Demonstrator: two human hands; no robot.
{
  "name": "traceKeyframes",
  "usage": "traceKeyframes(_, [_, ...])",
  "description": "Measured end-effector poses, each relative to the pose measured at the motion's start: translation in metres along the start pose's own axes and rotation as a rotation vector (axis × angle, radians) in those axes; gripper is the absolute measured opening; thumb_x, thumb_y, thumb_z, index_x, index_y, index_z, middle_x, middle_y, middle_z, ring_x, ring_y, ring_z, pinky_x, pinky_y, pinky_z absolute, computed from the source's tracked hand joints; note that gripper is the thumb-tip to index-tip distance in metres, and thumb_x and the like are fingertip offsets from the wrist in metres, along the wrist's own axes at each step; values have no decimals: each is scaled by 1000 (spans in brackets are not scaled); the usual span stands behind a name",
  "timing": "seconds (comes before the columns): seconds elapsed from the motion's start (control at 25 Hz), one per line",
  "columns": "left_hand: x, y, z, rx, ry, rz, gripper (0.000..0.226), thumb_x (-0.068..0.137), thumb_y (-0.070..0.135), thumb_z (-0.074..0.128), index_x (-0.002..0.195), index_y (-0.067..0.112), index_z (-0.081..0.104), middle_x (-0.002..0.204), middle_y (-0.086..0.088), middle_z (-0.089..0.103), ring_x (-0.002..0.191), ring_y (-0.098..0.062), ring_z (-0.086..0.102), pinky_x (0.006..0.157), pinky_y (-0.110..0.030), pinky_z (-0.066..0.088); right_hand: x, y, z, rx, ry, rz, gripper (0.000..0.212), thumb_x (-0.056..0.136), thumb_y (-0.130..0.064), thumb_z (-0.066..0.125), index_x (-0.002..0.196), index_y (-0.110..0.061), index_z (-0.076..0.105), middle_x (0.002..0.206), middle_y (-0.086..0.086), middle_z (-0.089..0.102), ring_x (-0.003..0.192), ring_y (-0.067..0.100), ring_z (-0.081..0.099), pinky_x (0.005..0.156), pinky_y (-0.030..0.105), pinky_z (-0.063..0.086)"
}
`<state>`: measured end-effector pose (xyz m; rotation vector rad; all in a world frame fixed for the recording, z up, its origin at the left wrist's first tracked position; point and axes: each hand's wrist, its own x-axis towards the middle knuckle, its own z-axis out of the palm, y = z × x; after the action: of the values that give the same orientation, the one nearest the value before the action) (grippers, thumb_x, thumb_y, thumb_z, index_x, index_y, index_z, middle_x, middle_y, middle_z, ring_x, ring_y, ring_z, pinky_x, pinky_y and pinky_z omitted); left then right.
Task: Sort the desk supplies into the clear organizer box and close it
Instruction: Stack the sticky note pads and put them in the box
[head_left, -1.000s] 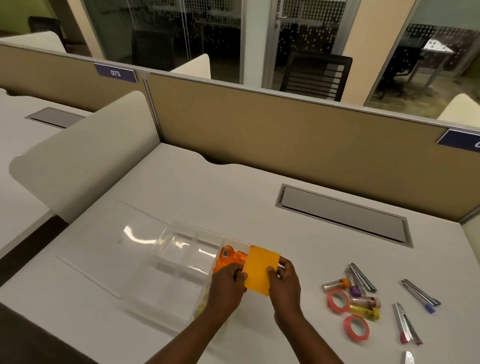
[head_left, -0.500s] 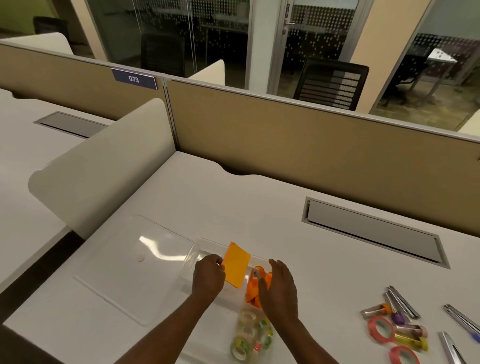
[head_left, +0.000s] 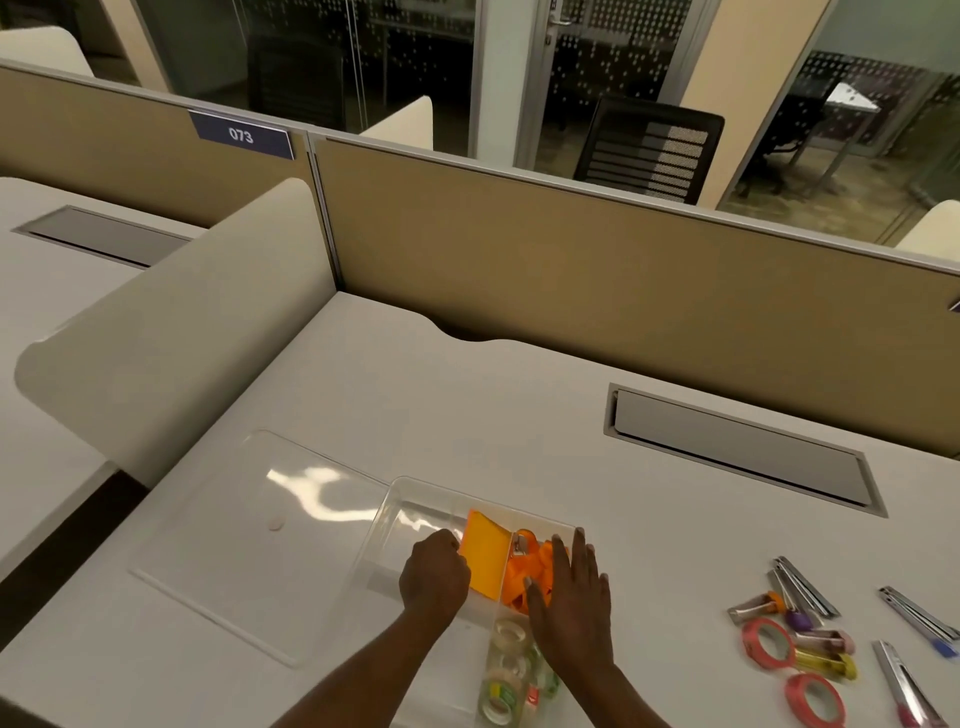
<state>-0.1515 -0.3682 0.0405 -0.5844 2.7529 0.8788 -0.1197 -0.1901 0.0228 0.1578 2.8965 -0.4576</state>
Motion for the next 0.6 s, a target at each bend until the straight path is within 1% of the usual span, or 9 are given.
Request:
traceKeyframes(0.08, [-1,-4,3,68,23,95,31,92,31,60,122,22,59,111,2,70,97,-13,68,72,-20,48,1,0,1,-10,-5,7,69,98,-60,25,157,-27,11,166,4,-11,154,26,-2,122,49,9])
traceKeyframes(0.16, [-2,-8,6,183,50,242,39,93,35,57,130,22,50,121,0,63,102,-15,65,75,-21,47,2,-1,2,-18,-12,11,70,97,-62,24,157,-27,10,166,3,-12,154,26,-1,122,50,9])
traceKeyframes(0.28, [-4,-13,11,397,70,601,39,93,39,55,124,16,56,128,-9,59,109,-26,60,87,-36,49,2,-1,2,-18,-15,12,70,97,-62,25,157,-27,12,166,3,-12,154,25,0,122,50,10])
traceKeyframes(0.32, [-5,-16,14,435,55,735,44,93,45,52,123,14,59,130,-11,59,115,-30,59,94,-42,48,2,0,3,-15,-15,12,70,97,-61,26,157,-27,12,166,3,-12,154,25,0,122,50,10])
traceKeyframes(0.36, [-6,-18,16,456,-1,822,55,94,53,44,127,12,57,137,-13,56,125,-32,53,105,-46,42,2,1,3,-15,-15,12,70,97,-61,26,157,-27,12,166,3,-12,154,25,0,122,50,10])
traceKeyframes(0.4, [-6,-20,18,469,-90,834,69,93,62,31,135,11,51,147,-15,46,136,-32,42,114,-50,30,2,1,3,-17,-15,13,70,97,-61,26,157,-27,11,166,3,-13,154,25,0,122,50,10])
traceKeyframes(0.48, [-6,-23,22,520,-267,737,94,86,76,11,146,8,36,158,-16,24,147,-29,21,121,-50,7,1,2,2,-18,-17,11,70,98,-61,26,157,-28,9,165,2,-14,154,24,-1,122,50,9])
traceKeyframes(0.52, [-5,-23,25,543,-303,693,102,81,81,5,148,8,31,160,-17,18,148,-27,15,121,-50,1,1,2,2,-15,-19,7,70,98,-61,26,157,-28,9,165,2,-15,154,24,-2,122,50,9])
traceKeyframes(0.6, [-4,-19,26,570,-337,652,111,76,86,0,149,7,27,160,-17,15,149,-27,12,121,-50,-3,0,3,1,-9,-20,-2,69,99,-60,26,157,-28,8,165,1,-16,154,23,-2,123,49,9])
